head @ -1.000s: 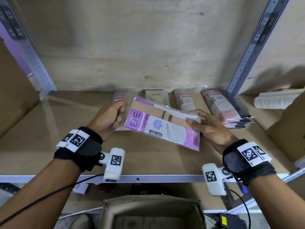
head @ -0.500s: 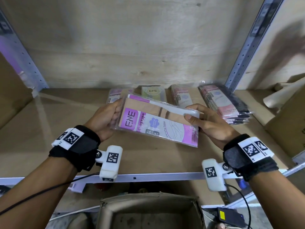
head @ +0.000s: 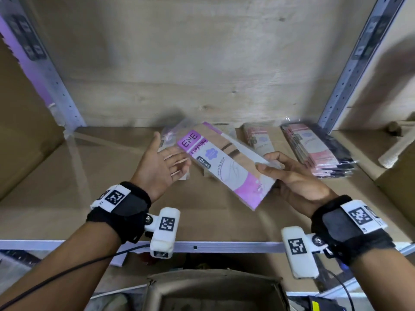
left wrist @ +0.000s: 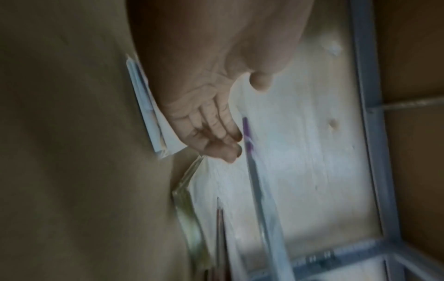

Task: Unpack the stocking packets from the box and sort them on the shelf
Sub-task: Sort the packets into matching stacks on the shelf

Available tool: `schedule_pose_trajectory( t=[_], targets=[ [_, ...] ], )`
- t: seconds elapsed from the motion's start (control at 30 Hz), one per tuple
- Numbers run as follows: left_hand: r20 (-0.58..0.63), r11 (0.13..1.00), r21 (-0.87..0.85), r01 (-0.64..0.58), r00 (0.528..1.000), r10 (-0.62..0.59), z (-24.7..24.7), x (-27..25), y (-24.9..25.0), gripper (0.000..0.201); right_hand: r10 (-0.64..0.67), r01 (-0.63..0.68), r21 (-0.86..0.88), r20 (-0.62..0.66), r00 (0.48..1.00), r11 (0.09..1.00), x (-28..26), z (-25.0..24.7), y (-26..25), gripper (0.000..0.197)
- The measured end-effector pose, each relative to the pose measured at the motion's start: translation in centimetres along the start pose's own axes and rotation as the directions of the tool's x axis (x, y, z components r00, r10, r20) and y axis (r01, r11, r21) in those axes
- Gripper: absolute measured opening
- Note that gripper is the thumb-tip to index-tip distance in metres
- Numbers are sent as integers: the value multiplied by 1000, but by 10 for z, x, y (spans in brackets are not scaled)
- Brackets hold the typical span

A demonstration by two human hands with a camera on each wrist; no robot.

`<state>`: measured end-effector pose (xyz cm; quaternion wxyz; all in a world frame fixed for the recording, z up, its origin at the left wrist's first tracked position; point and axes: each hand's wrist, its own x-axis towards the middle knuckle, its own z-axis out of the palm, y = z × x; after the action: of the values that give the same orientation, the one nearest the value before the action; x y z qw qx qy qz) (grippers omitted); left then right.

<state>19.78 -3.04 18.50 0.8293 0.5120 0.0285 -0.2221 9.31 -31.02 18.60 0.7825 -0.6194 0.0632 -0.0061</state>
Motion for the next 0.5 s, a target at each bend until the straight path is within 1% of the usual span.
schedule_pose_trajectory(
  t=[0.07,0.13,0.17,0.2,0.27,0.3,0.37,0.43,0.5],
  targets=[
    [66,982,191,-14,998,1,10,-6,-7,65,15,-16,40,16,1000,999,3,10,3,19],
    [126,930,364,-51,992,5,21,-13,-19,53,15,-17,70,25,1000,997,6,21,8,23],
    [136,898,432,-83,990,26,26,-16,-26,46,9,-11,79,27,1000,997,7,27,10,25],
    [127,864,487,-125,989,72,31,-18,-33,40,-2,0,82,28,1000,997,8,31,12,26],
    [64,781,581,-226,970,233,38,-21,-44,30,-18,15,70,32,999,997,9,39,16,25],
    [29,736,623,-266,948,318,40,-22,-48,29,-26,25,39,33,999,999,9,41,17,24],
    [-29,682,666,-304,902,430,42,-21,-50,37,-43,46,-64,49,998,997,10,44,17,19],
    [-60,642,702,-309,872,486,42,-19,-50,46,-26,38,-146,86,996,989,10,47,17,13],
    [-63,601,737,-309,854,516,41,-16,-50,50,5,17,-189,118,993,982,11,50,19,19]
  ],
)
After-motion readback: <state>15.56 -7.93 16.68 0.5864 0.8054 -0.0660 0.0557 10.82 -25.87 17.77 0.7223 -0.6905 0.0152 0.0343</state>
